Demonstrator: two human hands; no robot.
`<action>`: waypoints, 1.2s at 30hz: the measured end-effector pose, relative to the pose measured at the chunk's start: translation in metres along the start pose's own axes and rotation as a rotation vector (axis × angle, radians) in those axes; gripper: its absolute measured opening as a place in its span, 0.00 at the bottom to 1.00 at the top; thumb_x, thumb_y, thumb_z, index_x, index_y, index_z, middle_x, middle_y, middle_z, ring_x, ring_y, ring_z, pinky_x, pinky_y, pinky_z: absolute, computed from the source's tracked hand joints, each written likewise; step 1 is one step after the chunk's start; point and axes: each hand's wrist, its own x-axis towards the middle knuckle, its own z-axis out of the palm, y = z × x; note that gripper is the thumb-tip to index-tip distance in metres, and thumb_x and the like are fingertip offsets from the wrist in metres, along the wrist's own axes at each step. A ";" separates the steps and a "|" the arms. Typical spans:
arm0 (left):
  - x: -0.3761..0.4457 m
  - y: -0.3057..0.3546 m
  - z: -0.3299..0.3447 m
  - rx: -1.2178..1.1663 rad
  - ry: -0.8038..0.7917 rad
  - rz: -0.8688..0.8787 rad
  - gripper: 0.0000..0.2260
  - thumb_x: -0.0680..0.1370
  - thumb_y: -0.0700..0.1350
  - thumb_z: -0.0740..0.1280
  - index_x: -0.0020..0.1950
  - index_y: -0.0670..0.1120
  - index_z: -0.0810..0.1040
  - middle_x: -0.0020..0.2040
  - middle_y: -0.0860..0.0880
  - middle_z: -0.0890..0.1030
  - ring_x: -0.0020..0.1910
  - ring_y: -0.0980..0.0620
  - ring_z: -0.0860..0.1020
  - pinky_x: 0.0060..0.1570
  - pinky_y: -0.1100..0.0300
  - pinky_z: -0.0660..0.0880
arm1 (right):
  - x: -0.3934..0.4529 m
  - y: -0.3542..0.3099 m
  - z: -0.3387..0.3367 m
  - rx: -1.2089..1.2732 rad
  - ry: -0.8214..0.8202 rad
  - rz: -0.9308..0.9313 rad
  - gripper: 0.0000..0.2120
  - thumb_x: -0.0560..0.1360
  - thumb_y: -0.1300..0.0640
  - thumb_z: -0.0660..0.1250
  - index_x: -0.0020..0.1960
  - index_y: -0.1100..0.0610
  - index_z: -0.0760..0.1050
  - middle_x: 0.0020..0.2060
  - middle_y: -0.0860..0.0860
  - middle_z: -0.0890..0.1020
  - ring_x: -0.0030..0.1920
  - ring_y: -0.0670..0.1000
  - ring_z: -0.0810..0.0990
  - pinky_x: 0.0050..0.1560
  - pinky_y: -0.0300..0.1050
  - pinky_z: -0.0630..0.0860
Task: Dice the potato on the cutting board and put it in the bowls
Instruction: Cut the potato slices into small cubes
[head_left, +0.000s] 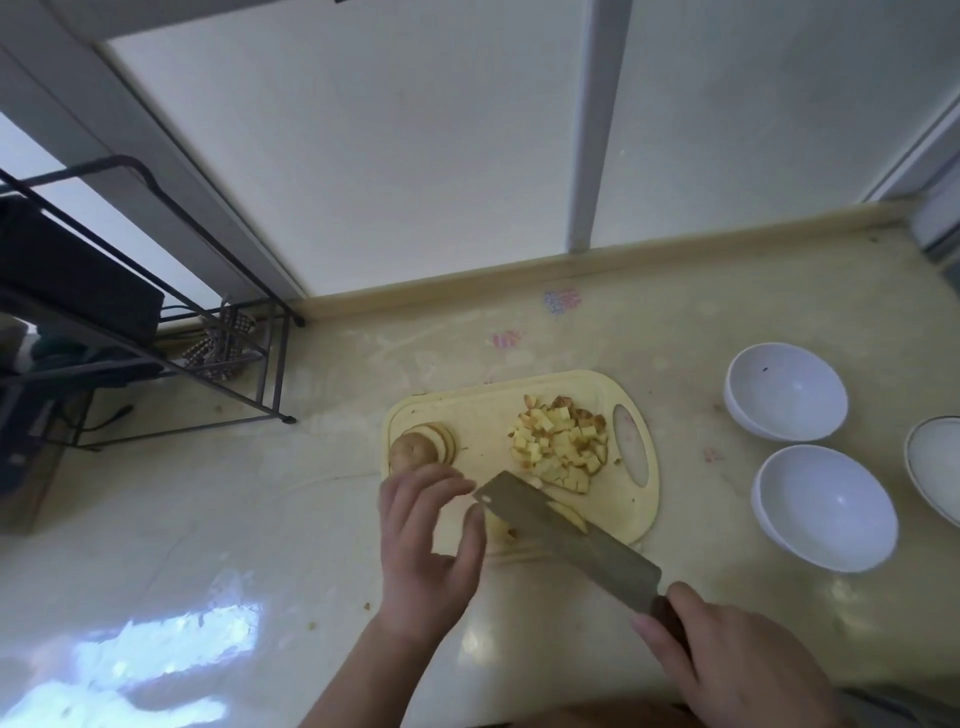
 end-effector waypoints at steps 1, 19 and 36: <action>0.009 0.005 -0.002 -0.007 -0.135 0.036 0.08 0.76 0.44 0.70 0.54 0.46 0.81 0.53 0.51 0.81 0.57 0.53 0.77 0.59 0.55 0.72 | 0.002 0.000 0.002 -0.055 0.059 -0.052 0.35 0.78 0.28 0.35 0.33 0.48 0.69 0.16 0.52 0.72 0.15 0.53 0.74 0.20 0.43 0.56; 0.040 -0.043 0.037 0.289 -0.883 0.148 0.12 0.77 0.51 0.62 0.47 0.51 0.85 0.44 0.53 0.80 0.43 0.48 0.75 0.42 0.52 0.74 | -0.005 0.009 0.030 -0.198 0.314 -0.296 0.41 0.80 0.30 0.39 0.32 0.52 0.79 0.18 0.51 0.77 0.15 0.48 0.74 0.12 0.42 0.70; 0.065 -0.063 0.028 0.450 -1.105 0.659 0.22 0.82 0.53 0.57 0.73 0.47 0.73 0.65 0.49 0.75 0.58 0.47 0.74 0.54 0.51 0.75 | -0.016 0.037 0.030 -0.154 0.205 -0.163 0.30 0.79 0.28 0.40 0.45 0.49 0.69 0.27 0.54 0.84 0.25 0.57 0.84 0.22 0.56 0.81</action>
